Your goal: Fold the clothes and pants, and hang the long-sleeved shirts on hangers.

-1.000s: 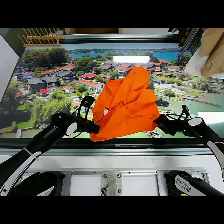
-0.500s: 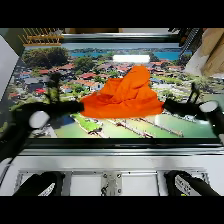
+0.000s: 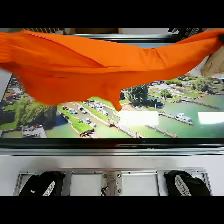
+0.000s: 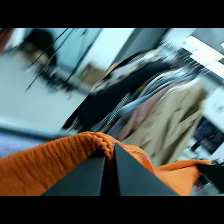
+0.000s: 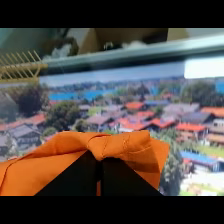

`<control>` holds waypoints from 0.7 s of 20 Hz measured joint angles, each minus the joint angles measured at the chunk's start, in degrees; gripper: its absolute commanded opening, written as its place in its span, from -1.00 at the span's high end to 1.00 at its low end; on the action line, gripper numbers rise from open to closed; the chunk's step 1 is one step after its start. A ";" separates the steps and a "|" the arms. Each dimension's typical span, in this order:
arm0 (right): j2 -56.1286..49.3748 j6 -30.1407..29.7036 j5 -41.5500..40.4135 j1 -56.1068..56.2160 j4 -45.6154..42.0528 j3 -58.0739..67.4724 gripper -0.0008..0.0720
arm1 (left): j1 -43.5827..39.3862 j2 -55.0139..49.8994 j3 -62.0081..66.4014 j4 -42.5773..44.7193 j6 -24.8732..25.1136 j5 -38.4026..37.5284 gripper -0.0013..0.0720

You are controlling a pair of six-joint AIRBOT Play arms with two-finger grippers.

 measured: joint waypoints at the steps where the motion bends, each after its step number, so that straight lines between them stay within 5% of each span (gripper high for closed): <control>1: 1.64 0.44 0.28 -0.02 -0.04 1.42 0.97 | -1.14 1.38 0.74 -0.22 0.00 0.79 0.93; 8: 5.44 4.68 -0.17 -0.02 -0.07 4.72 0.97 | -3.48 -0.85 2.29 -0.85 -0.02 -2.84 0.93; 14: -9.33 6.47 -0.39 3.74 -2.62 5.01 0.97 | 4.31 -19.50 2.38 -0.42 0.55 -15.02 0.93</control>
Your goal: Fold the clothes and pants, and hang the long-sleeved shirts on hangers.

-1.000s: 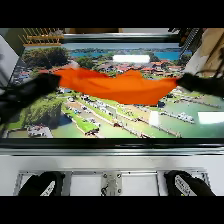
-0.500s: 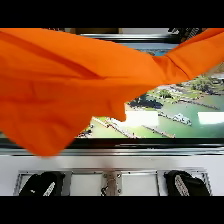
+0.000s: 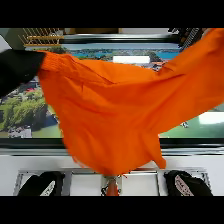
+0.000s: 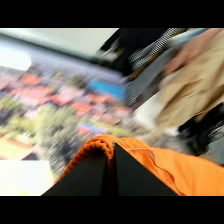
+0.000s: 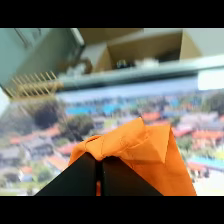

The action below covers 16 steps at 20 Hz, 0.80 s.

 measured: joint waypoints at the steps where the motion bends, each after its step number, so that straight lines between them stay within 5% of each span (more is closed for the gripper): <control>1: -4.42 0.07 -0.15 1.53 -2.14 -0.02 0.97 | 1.20 -4.22 0.02 0.00 1.07 -0.28 0.93; 9: -33.75 2.64 -11.08 7.19 -9.49 0.74 0.97 | 5.97 -35.28 1.14 -0.48 8.50 15.74 0.93; 16: -34.58 3.32 -10.32 8.28 -9.99 0.96 0.97 | 10.67 -49.00 11.78 -1.14 10.58 14.86 0.93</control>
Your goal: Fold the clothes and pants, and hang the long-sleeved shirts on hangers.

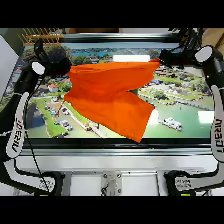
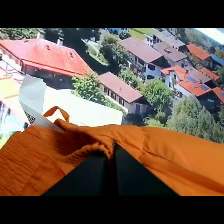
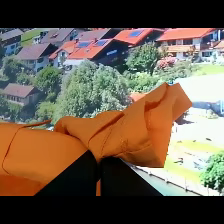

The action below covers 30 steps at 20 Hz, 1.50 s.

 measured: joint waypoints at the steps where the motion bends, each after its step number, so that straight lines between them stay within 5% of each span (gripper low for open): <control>1: 1.42 0.13 1.42 0.50 -0.85 -0.11 0.97 | 0.90 -0.46 1.11 -0.02 0.76 -1.09 0.93; 10: 19.41 2.91 16.57 14.95 -13.05 -17.46 0.97 | 6.21 2.56 -5.27 0.68 8.44 -9.09 0.93; 21: 29.18 11.13 20.50 34.49 -14.01 -45.33 0.95 | 8.24 6.16 -20.96 0.48 12.81 -10.56 0.93; 22: 29.27 11.37 20.65 35.15 -13.40 -46.03 0.76 | 8.26 6.23 -21.38 0.46 12.85 -10.58 0.91; 24: 29.40 11.74 22.10 35.87 -11.78 -46.90 -0.91 | 8.35 6.25 -21.46 0.92 13.00 -9.99 -0.75; 30: 33.77 9.11 23.04 28.98 -3.85 -46.73 -0.93 | 8.66 7.34 -13.97 0.68 13.22 -13.86 -0.73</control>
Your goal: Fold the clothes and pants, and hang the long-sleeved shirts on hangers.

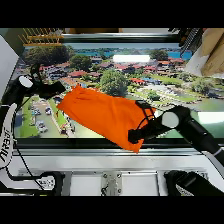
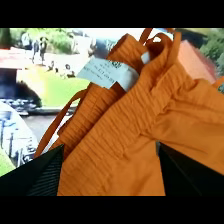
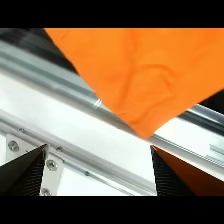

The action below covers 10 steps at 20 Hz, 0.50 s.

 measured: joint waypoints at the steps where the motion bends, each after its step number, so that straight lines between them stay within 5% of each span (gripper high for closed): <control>1: 1.38 -0.22 0.04 -4.09 -0.09 -0.33 -0.93 | -0.20 0.83 1.18 -0.02 -0.02 -0.94 -0.73; 2: 2.56 -0.48 -0.02 -9.03 -0.52 -1.20 -0.93 | -0.50 1.73 1.95 -0.13 -0.02 -1.86 -0.68; 4: 3.85 -1.51 -1.20 -19.12 -0.46 -4.46 -0.93 | -1.64 3.87 2.67 -0.20 -0.04 -3.19 0.87; 10: 1.36 -6.38 -13.92 -41.97 7.43 -19.21 -0.89 | -8.31 9.11 0.79 -0.17 -0.02 -4.13 0.92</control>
